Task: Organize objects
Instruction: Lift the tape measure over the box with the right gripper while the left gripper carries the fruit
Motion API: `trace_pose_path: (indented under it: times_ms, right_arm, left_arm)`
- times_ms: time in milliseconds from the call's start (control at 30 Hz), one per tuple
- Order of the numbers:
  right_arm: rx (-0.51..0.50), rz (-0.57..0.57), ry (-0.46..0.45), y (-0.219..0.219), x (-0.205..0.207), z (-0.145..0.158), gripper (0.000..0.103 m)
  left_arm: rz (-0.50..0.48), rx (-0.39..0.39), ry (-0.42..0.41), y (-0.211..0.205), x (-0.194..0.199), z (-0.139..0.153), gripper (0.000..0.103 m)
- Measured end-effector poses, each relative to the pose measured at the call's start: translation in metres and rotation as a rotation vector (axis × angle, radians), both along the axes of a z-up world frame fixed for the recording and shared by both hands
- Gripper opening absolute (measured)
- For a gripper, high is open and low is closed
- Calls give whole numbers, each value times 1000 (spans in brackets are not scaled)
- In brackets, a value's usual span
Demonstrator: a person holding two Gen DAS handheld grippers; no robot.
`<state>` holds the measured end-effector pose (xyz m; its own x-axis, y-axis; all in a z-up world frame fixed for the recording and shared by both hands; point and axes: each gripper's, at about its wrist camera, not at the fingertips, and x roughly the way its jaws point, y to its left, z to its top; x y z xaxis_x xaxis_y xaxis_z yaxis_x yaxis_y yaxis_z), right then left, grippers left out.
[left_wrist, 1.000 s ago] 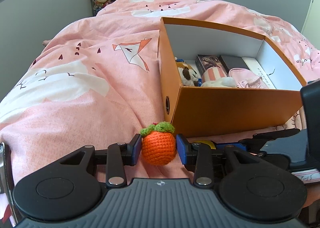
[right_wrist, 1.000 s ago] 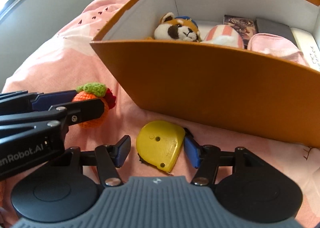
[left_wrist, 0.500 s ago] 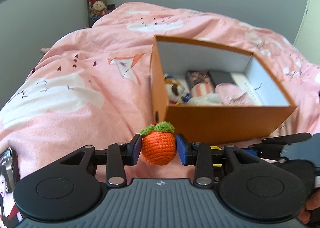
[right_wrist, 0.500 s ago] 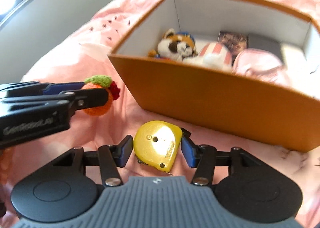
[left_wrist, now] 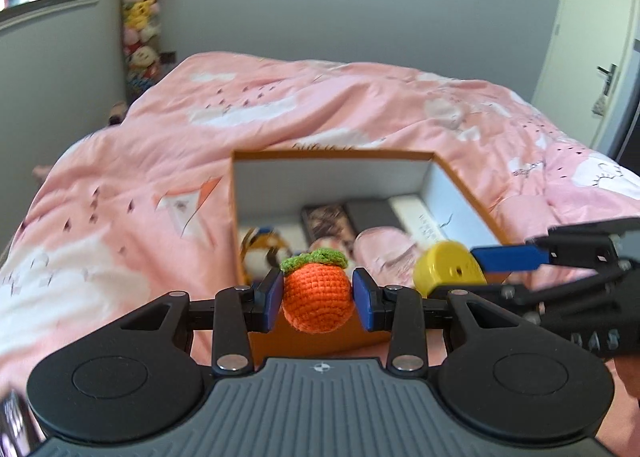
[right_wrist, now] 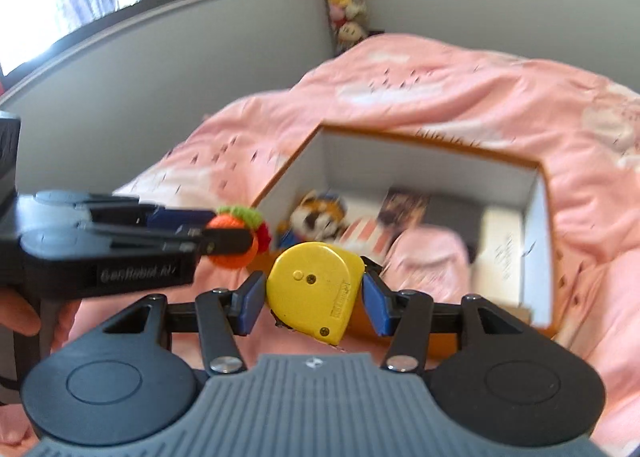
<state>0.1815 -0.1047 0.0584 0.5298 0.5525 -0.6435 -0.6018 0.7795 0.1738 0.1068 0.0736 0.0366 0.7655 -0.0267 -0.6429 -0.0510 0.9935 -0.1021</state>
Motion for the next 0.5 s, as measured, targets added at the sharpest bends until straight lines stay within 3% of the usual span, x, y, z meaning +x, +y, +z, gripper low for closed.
trace_pose_path:
  times_ms: [200, 500]
  right_arm:
    - [14, -69, -9, -8, 43, 5, 55]
    - [-3, -89, 52, 7, 118, -18, 55]
  left_arm:
    - [-118, -50, -5, 7, 38, 4, 43]
    - [-261, 153, 61, 12, 98, -19, 43]
